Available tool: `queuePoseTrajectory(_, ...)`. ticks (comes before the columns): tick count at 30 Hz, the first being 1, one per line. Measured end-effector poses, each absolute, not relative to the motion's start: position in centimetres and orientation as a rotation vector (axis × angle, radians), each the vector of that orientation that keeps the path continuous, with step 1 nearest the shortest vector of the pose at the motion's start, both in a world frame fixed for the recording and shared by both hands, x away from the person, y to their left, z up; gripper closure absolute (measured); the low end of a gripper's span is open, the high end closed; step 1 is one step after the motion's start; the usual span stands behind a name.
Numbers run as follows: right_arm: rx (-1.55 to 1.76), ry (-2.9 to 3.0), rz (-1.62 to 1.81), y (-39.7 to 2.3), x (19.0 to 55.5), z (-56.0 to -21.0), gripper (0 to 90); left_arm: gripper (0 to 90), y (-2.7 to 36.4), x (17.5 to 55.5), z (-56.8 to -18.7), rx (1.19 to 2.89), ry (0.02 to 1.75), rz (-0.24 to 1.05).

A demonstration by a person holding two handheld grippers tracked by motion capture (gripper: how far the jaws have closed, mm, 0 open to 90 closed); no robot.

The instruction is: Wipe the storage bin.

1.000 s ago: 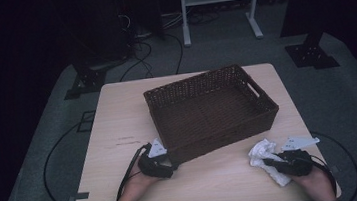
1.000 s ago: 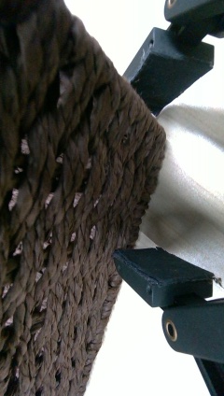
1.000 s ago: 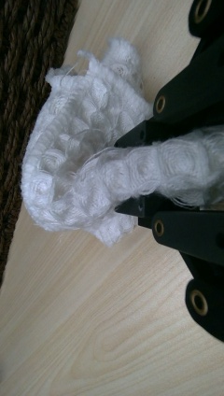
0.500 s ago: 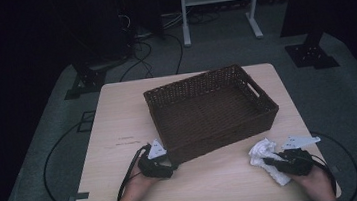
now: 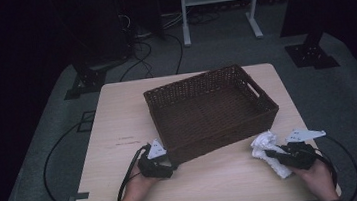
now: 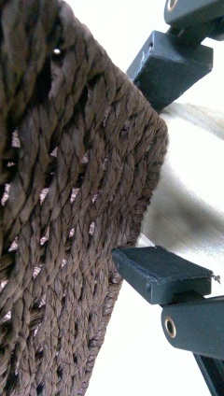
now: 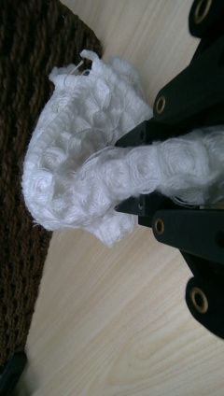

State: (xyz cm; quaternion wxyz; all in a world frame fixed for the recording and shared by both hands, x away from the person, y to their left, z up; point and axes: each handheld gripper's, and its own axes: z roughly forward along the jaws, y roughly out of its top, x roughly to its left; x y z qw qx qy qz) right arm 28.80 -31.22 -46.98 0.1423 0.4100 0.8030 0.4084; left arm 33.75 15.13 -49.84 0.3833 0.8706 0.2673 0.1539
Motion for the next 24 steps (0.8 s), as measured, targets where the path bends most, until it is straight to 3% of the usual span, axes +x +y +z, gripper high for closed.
queuePoseTrajectory(24,1.137,2.166,1.158,-32.7,29.8,-42.9,73.4,23.3,15.1,33.7,-49.9,2.196,0.748,0.363)
